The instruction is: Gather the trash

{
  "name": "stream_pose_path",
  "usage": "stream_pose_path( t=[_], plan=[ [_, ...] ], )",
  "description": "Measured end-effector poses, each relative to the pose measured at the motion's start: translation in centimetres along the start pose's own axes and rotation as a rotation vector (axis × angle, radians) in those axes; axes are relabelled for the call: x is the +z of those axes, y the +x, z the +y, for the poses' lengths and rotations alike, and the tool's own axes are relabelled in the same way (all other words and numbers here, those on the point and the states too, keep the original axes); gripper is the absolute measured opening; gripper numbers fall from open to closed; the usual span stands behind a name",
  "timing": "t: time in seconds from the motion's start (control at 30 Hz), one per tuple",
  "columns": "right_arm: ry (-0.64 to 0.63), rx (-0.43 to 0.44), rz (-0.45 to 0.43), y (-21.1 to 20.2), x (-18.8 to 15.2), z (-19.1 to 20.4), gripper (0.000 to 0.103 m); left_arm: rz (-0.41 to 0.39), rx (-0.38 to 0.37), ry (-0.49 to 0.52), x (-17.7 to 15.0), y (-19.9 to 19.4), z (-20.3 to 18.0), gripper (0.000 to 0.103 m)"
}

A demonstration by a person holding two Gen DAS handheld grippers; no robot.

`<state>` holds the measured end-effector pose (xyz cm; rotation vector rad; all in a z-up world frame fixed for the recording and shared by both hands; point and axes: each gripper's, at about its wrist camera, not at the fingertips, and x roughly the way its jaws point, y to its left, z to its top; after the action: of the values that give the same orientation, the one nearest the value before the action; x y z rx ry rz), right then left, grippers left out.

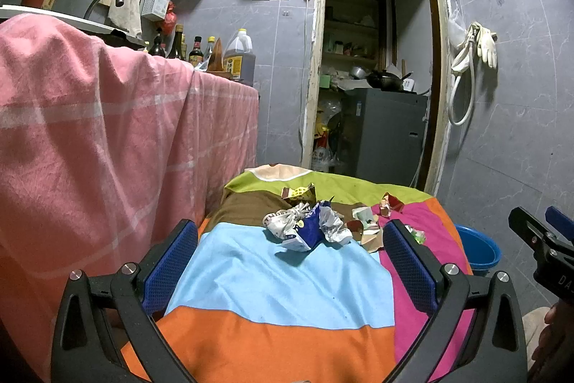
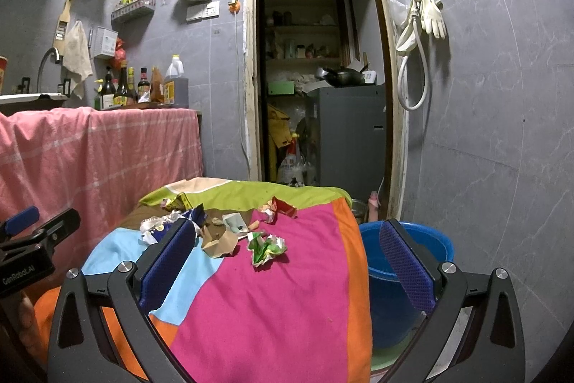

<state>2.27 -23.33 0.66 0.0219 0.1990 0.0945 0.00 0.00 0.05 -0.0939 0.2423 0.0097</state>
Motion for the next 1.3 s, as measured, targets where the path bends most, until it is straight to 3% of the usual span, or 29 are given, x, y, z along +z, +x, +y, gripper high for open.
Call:
stream_pose_path(
  t=[0.97, 1.3],
  plan=[
    [0.002, 0.001, 0.004, 0.0, 0.1, -0.1, 0.103, 0.005, -0.001, -0.001, 0.0, 0.1, 0.0, 0.101],
    [0.004, 0.002, 0.008, 0.3, -0.1, -0.1, 0.103, 0.008, 0.002, -0.001, -1.6, 1.2, 0.3, 0.101]
  ],
)
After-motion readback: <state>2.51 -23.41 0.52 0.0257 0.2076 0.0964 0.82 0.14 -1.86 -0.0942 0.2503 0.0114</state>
